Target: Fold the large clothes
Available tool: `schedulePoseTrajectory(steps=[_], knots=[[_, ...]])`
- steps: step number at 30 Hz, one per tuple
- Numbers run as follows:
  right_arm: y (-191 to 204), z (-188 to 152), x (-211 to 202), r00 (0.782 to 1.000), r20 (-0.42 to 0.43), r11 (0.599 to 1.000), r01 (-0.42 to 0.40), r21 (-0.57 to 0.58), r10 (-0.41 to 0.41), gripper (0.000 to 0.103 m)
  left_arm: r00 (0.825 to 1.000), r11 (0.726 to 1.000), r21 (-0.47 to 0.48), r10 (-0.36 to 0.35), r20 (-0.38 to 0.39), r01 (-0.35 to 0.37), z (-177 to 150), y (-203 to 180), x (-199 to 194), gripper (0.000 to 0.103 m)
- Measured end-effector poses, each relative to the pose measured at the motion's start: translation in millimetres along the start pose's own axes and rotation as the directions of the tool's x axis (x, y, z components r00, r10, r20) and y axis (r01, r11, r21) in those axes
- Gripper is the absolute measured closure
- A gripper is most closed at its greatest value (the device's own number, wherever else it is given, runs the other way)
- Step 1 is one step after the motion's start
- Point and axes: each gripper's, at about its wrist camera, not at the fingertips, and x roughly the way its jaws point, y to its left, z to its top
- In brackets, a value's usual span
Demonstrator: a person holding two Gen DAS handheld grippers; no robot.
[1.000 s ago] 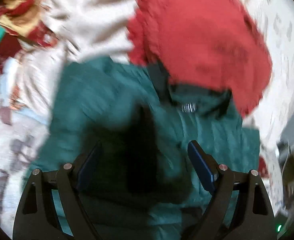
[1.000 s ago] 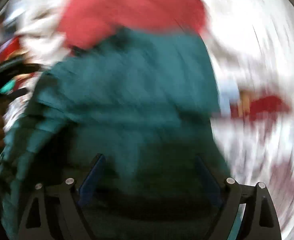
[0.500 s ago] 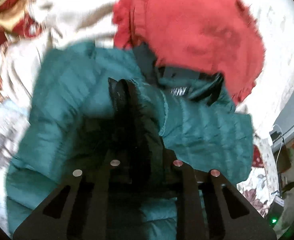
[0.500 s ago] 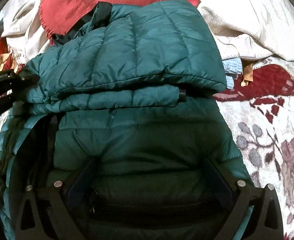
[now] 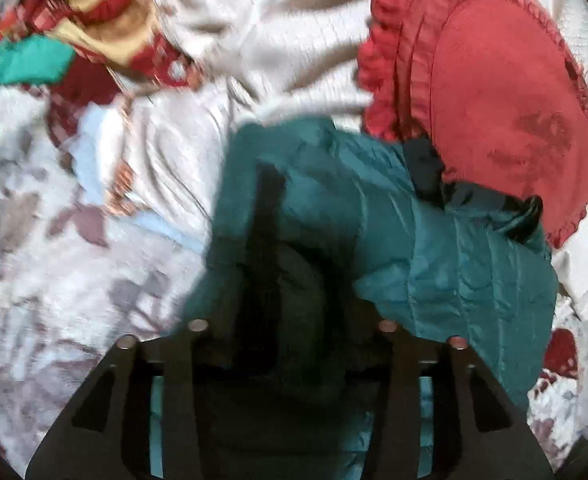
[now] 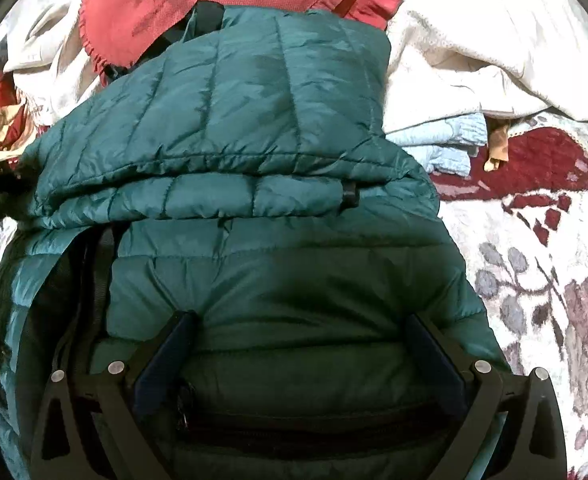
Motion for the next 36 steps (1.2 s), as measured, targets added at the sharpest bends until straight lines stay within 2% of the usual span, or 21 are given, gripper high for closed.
schedulePoseTrajectory(steps=[2,3,4,5,7,8,9,10,12,14,16,20,21,23,25,27,29,30,31,35,36], knots=[[-4,2,-12,1.000,0.019,1.000,-0.011,0.027,0.011,0.011,0.984,0.994,-0.034,0.109,0.142,-0.105,4,4,-23,0.051],[-9,4,-23,0.998,0.057,0.999,-0.026,0.048,0.023,0.025,0.965,0.988,-0.072,0.150,0.213,-0.138,7,7,-35,0.051],[-16,7,-37,0.992,0.121,0.996,-0.050,0.077,0.040,0.027,0.941,0.983,-0.112,0.174,0.290,-0.147,8,9,-47,0.051],[-24,12,-53,0.978,0.207,0.992,-0.060,0.110,0.036,0.027,0.917,0.982,-0.137,0.173,0.359,-0.131,9,9,-59,0.051],[-35,26,-70,0.947,0.321,0.987,-0.062,0.148,0.011,0.027,0.911,0.994,-0.075,0.104,0.400,-0.080,11,-6,-64,0.051],[-37,37,-70,0.938,0.345,0.986,-0.066,0.150,0.010,0.027,0.921,0.998,-0.010,0.063,0.385,-0.065,12,-18,-59,0.051],[-36,46,-68,0.935,0.355,0.988,-0.075,0.138,0.022,0.035,0.940,0.996,0.067,0.035,0.340,-0.061,10,-32,-48,0.051],[-32,61,-61,0.930,0.363,0.989,-0.103,0.110,0.056,0.049,0.960,0.991,0.121,0.027,0.280,-0.063,8,-43,-34,0.051],[-26,82,-46,0.927,0.361,0.989,-0.134,0.067,0.101,0.051,0.993,0.978,0.194,0.064,0.103,-0.083,0,-56,12,0.051],[-20,102,-16,0.949,0.308,0.996,-0.083,0.021,0.073,0.051,0.988,0.956,0.256,0.156,-0.017,-0.146,-12,-57,48,0.049],[-21,108,36,0.990,0.118,0.996,-0.081,0.019,0.079,0.050,0.985,0.944,0.285,0.173,-0.007,-0.164,-14,-61,50,0.048],[-39,115,40,0.997,0.046,0.988,-0.072,0.137,0.066,0.050,0.985,0.952,0.253,0.170,0.040,-0.175,-8,-62,30,0.049],[-39,121,27,0.996,0.083,0.986,-0.052,0.158,0.039,0.050,0.986,0.963,0.221,0.142,0.083,-0.157,-4,-61,20,0.049],[-34,134,-5,0.971,0.237,0.986,-0.064,0.155,0.026,0.050,0.980,0.973,0.191,0.098,0.171,-0.131,2,-64,3,0.048],[-24,147,-17,0.944,0.329,0.990,-0.064,0.128,0.018,0.049,0.977,0.967,0.212,0.099,0.190,-0.140,12,-67,7,0.047],[-16,157,-6,0.938,0.342,0.992,-0.092,0.090,0.056,0.049,0.984,0.959,0.236,0.132,0.116,-0.156,14,-66,32,0.047],[-14,162,22,0.957,0.288,0.995,-0.060,0.080,0.034,0.049,0.985,0.948,0.267,0.174,0.020,-0.173,8,-59,63,0.034],[-17,165,41,0.971,0.237,0.995,-0.056,0.083,0.035,0.046,0.984,0.948,0.265,0.177,0.014,-0.175,7,-55,68,0.025],[-21,162,62,0.982,0.183,0.995,-0.062,0.077,0.047,0.044,0.986,0.956,0.247,0.165,-0.001,-0.160,8,-52,71,0.020],[-27,160,67,0.974,0.210,0.993,-0.102,0.068,0.085,0.039,0.993,0.976,0.194,0.108,-0.053,-0.096,12,-40,74,0.015],[-26,159,68,0.973,0.206,0.992,-0.114,0.050,0.102,0.029,0.993,0.977,0.192,0.101,-0.059,-0.088,12,-40,74,0.012]])
